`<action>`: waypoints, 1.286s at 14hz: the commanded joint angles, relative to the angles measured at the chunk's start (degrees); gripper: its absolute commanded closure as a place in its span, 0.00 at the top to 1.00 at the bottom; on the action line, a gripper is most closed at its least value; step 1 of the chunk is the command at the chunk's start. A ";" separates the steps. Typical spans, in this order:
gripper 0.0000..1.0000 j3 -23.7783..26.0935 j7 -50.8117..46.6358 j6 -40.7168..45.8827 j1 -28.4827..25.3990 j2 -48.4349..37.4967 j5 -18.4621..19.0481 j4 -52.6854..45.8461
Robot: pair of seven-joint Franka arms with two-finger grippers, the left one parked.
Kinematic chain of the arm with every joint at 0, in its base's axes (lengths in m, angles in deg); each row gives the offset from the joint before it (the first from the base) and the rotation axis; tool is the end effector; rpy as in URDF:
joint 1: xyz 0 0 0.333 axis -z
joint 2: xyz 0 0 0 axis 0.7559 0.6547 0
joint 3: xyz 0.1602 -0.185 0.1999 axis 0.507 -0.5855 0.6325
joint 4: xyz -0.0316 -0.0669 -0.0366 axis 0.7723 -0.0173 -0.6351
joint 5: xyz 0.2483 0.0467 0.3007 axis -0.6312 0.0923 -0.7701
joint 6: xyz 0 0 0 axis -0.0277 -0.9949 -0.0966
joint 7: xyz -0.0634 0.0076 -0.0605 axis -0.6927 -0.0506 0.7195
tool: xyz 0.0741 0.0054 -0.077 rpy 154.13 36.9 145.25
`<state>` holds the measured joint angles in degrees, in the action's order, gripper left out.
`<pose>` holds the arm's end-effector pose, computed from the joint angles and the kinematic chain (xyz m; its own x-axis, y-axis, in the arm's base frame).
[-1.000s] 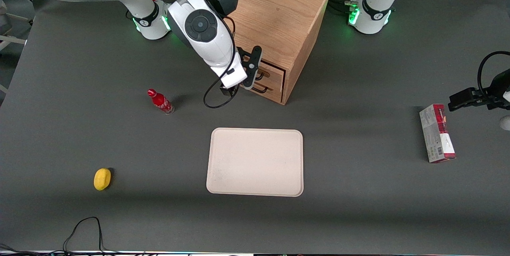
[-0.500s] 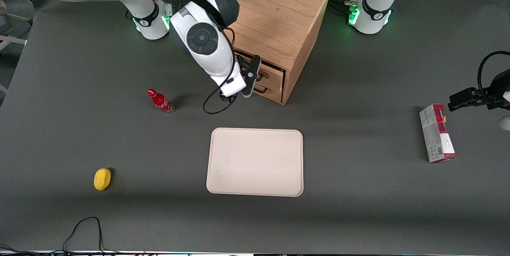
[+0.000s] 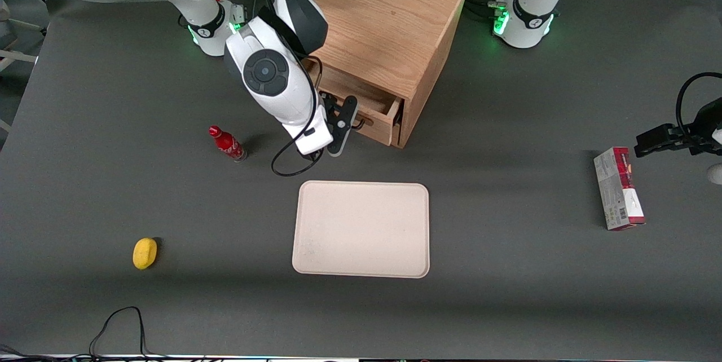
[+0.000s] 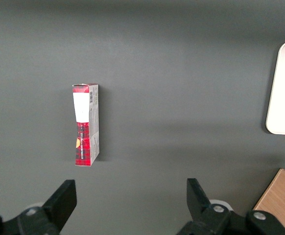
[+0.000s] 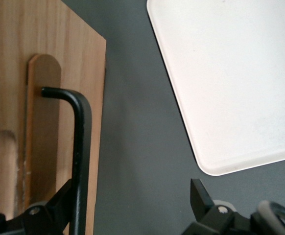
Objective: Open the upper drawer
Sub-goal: 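Pull the upper drawer outward by its handle with the right gripper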
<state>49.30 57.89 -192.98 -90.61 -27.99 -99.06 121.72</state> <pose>0.5253 0.4061 0.4012 0.3898 0.9203 0.0335 0.9097 -0.3791 -0.1698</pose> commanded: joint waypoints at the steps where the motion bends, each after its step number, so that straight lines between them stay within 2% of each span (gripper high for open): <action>1: 1.00 -0.11 0.05 0.80 1.33 3.15 -1.64 -4.24; 6: 1.00 -0.11 -3.81 1.06 4.23 5.00 -1.64 -6.79; 18: 1.00 -0.11 -3.91 5.72 10.39 11.15 -1.46 -17.07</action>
<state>49.21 54.88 -188.71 -81.23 -19.11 -99.34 108.62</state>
